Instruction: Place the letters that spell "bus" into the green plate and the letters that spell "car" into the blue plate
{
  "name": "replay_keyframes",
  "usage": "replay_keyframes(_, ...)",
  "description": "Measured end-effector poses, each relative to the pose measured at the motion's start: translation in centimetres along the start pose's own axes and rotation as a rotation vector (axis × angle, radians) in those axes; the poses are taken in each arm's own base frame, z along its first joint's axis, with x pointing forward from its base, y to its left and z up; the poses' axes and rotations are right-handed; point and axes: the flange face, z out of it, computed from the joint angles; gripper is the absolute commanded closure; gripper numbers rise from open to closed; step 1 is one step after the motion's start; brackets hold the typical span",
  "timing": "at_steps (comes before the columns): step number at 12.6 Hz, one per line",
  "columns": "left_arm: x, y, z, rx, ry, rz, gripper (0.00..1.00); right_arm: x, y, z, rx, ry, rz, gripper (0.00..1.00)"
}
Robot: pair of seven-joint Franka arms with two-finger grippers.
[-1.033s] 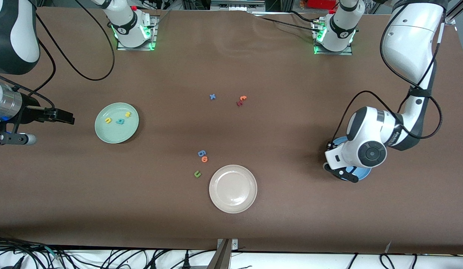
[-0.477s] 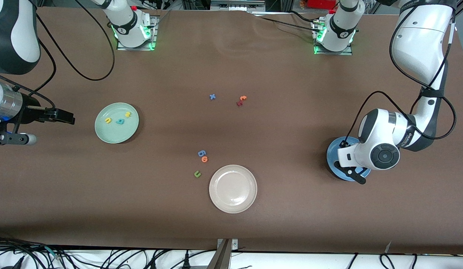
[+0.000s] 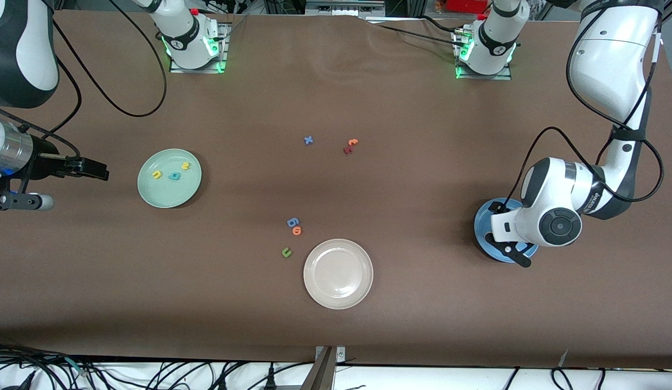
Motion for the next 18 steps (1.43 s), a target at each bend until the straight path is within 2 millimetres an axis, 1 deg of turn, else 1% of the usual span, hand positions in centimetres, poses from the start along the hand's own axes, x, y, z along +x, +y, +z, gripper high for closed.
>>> replay_keyframes(2,-0.5,-0.3,-1.0,0.003,-0.001,-0.008,0.00,0.0,0.0,0.0,0.000,0.000,0.000,0.01)
replay_keyframes(3,-1.0,-0.4,-1.9,0.004,-0.007,-0.019,0.00,0.0,0.0,0.0,0.000,0.000,0.000,0.01)
replay_keyframes(5,-2.6,-0.6,-4.7,0.002,-0.020,-0.081,0.00,0.0,0.0,0.0,0.000,0.000,0.000,0.01)
replay_keyframes(7,-4.4,-0.1,-7.9,-0.034,-0.014,-0.153,0.00,0.0,0.0,0.0,0.000,0.001,0.000,0.01)
replay_keyframes(10,-8.2,-0.5,-12.2,-0.093,-0.015,-0.278,0.00,0.1,0.0,0.0,0.000,0.010,0.000,0.01)
replay_keyframes(13,-11.8,-0.6,-16.3,-0.089,-0.015,-0.372,0.00,0.4,0.0,-0.2,0.001,0.032,0.000,0.01)
replay_keyframes(17,-15.9,-0.7,-20.6,-0.074,0.023,-0.436,0.00,0.5,0.1,-0.1,0.001,0.033,0.003,0.00)
replay_keyframes(18,-17.4,-0.7,-21.7,-0.067,0.037,-0.453,0.00,0.6,0.1,0.0,0.001,0.035,0.003,0.00)
